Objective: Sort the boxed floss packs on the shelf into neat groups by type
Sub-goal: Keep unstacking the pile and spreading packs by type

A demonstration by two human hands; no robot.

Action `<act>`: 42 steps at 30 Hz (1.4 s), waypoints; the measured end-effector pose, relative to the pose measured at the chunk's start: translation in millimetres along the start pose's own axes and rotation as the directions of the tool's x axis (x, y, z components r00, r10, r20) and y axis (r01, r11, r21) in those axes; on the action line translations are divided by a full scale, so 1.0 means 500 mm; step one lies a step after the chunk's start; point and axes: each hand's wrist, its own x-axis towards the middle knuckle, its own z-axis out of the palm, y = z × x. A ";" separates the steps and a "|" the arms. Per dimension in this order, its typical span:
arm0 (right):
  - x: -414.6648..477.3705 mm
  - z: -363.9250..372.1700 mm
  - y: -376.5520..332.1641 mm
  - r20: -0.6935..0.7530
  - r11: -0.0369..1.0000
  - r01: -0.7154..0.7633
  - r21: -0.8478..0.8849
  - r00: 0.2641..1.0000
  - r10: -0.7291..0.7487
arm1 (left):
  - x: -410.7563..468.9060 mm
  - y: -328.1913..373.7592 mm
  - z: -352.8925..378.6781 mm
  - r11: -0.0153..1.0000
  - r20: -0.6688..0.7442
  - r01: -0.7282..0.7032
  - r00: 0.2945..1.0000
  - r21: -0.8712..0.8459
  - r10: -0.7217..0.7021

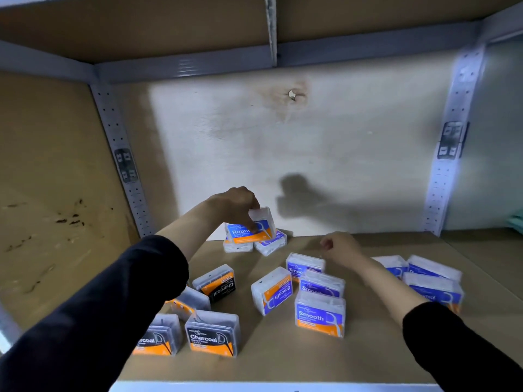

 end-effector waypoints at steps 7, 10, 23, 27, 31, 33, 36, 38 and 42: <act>-0.112 -0.009 0.088 -0.137 0.998 -0.061 -0.025 0.989 0.057 | 0.011 0.077 0.000 0.997 -0.003 -0.073 0.997 -0.024 0.073; -0.164 0.013 0.119 -0.156 0.997 -0.050 -0.059 0.987 0.040 | 0.015 0.119 -0.003 0.993 -0.013 -0.098 0.995 -0.058 0.098; -0.242 0.099 0.169 0.081 0.974 -0.082 -0.213 0.992 0.101 | 0.046 0.260 0.012 0.976 -0.027 -0.187 0.982 -0.107 0.186; -0.246 0.100 0.165 0.069 0.966 -0.060 -0.250 0.994 0.080 | 0.057 0.301 0.029 0.974 -0.022 -0.183 0.983 -0.136 0.182; -0.251 0.097 0.161 0.103 0.961 -0.042 -0.273 0.992 0.072 | 0.072 0.346 0.051 0.973 -0.027 -0.170 0.986 -0.157 0.167; -0.250 0.097 0.160 0.120 0.962 -0.041 -0.269 0.990 0.075 | 0.081 0.369 0.063 0.973 -0.024 -0.162 0.987 -0.164 0.160; -0.249 0.099 0.163 0.145 0.966 -0.045 -0.256 0.986 0.084 | 0.094 0.403 0.080 0.972 -0.012 -0.156 0.988 -0.176 0.157; -0.248 0.101 0.166 0.153 0.969 -0.046 -0.243 0.985 0.085 | 0.101 0.423 0.092 0.971 -0.007 -0.149 0.989 -0.186 0.150; -0.248 0.104 0.168 0.127 0.971 -0.039 -0.236 0.989 0.071 | 0.119 0.457 0.115 0.972 0.002 -0.142 0.989 -0.189 0.145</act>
